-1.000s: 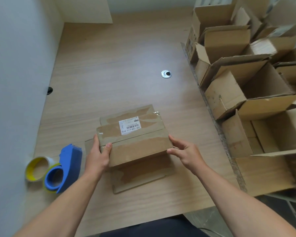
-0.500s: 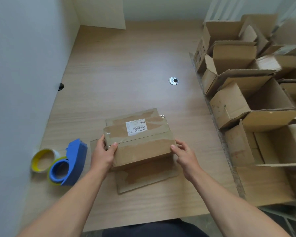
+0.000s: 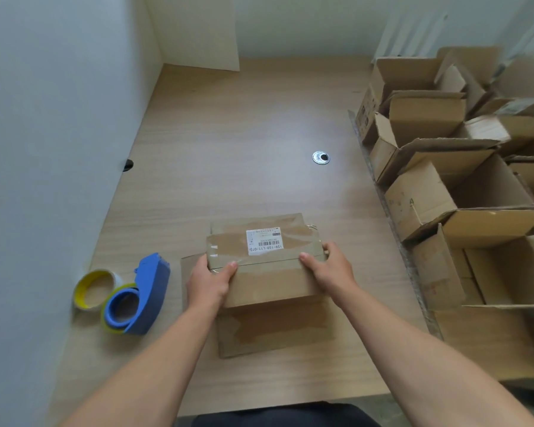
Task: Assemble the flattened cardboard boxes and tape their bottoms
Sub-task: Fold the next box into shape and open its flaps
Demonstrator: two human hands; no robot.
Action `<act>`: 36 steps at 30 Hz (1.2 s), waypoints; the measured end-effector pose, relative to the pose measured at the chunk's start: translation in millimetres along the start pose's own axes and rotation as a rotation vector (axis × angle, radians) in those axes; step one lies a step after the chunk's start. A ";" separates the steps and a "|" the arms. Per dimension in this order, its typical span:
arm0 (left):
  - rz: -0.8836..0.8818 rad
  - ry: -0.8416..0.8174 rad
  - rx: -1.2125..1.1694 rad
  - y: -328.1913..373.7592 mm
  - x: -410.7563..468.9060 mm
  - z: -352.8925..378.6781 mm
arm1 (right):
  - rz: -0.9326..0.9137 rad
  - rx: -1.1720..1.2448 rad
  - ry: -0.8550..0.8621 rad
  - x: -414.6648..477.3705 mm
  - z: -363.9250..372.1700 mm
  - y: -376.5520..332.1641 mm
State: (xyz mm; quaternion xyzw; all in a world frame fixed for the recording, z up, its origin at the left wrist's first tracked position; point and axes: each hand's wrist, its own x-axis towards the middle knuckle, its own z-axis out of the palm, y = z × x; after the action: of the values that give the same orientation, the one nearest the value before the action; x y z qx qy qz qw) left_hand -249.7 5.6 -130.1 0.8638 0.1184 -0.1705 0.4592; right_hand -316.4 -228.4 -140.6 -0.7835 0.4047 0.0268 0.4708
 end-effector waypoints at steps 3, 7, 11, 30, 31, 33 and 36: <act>-0.019 0.053 0.034 6.4 -3.6 3.6 | -0.020 0.001 -0.005 -4.8 3.5 -5.3; 0.030 0.081 0.018 12.5 -5.1 0.7 | -0.066 -0.033 0.051 -11.8 0.0 -15.2; 0.110 0.100 -0.044 13.9 -3.6 -13.2 | -0.101 0.062 0.074 -13.1 -5.9 -18.4; 0.241 -0.114 -0.517 65.2 6.8 -81.9 | -0.078 0.512 -0.238 -27.1 -61.2 -89.5; 0.228 -0.102 -0.514 66.8 7.6 -83.1 | -0.074 0.509 -0.234 -27.3 -63.4 -91.7; 0.243 -0.081 -0.492 67.6 8.6 -85.0 | -0.076 0.447 -0.201 -27.7 -65.6 -91.3; 0.347 -0.187 -0.498 61.0 6.2 -87.5 | -0.074 0.408 -0.179 -29.4 -67.9 -78.0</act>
State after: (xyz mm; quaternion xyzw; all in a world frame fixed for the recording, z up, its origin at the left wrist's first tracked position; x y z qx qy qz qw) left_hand -205.7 45.3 -41.2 0.7128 -0.0354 -0.1340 0.6876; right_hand -307.7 -244.1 -34.6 -0.6809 0.3294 -0.0034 0.6541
